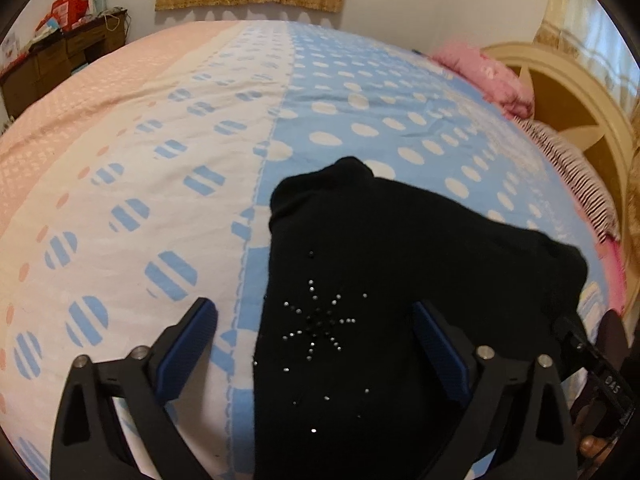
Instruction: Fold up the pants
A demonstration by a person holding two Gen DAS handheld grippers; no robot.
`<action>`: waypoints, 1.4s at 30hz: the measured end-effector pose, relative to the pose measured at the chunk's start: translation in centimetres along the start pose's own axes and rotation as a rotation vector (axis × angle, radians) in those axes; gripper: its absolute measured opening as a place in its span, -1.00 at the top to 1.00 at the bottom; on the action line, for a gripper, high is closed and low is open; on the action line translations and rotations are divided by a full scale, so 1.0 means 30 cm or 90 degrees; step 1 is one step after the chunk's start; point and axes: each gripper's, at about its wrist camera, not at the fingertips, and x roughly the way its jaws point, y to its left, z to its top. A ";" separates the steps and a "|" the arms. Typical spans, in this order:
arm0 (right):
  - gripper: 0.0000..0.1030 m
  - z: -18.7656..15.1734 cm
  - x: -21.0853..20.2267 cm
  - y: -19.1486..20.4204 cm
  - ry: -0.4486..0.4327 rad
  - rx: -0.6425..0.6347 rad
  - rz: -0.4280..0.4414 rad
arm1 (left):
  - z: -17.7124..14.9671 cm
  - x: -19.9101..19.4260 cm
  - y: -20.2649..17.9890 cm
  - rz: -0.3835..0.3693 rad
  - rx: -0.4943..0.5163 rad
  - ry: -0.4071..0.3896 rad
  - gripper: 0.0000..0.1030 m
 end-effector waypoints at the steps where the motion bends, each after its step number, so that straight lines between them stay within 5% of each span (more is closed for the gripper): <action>1: 0.07 -0.003 -0.004 0.003 -0.002 0.000 0.009 | -0.006 -0.006 0.002 -0.012 -0.005 -0.005 -0.66; 2: 0.27 -0.008 -0.007 0.010 -0.004 -0.003 0.019 | -0.008 -0.010 0.002 -0.020 -0.008 -0.011 -0.59; 6: 0.42 -0.016 -0.030 0.078 -0.012 -0.064 -0.026 | -0.016 -0.029 0.022 -0.055 -0.055 -0.022 0.07; 9: 0.46 -0.016 -0.058 0.132 -0.024 -0.098 -0.051 | -0.015 -0.030 0.078 -0.134 -0.138 0.001 0.61; 13: 0.48 -0.014 -0.117 0.228 -0.057 -0.176 -0.078 | -0.014 -0.054 0.041 -0.099 -0.096 -0.014 0.68; 18: 0.49 0.037 -0.188 0.369 -0.097 -0.251 -0.047 | 0.016 -0.115 0.063 -0.100 -0.105 -0.041 0.70; 24: 0.49 0.148 -0.151 0.618 -0.130 -0.345 0.069 | 0.122 -0.305 0.229 -0.016 -0.111 -0.144 0.70; 30: 0.49 0.274 0.090 0.884 -0.127 -0.381 0.183 | 0.253 -0.448 0.524 0.098 -0.164 -0.209 0.69; 35: 0.49 0.260 0.410 1.060 -0.086 -0.449 0.174 | 0.310 -0.352 0.720 0.230 -0.163 -0.184 0.67; 37: 0.46 0.231 0.560 1.095 -0.028 -0.486 0.141 | 0.304 -0.240 0.782 0.248 -0.185 -0.126 0.56; 39: 0.22 0.182 0.696 1.107 0.043 -0.520 0.082 | 0.278 -0.136 0.842 0.291 -0.209 -0.051 0.39; 40: 0.12 0.204 0.695 1.103 0.038 -0.503 0.090 | 0.256 -0.108 0.871 0.300 -0.224 -0.035 0.04; 42: -0.18 0.225 0.691 1.085 0.037 -0.498 0.079 | 0.231 -0.130 0.903 0.292 -0.243 -0.071 -0.24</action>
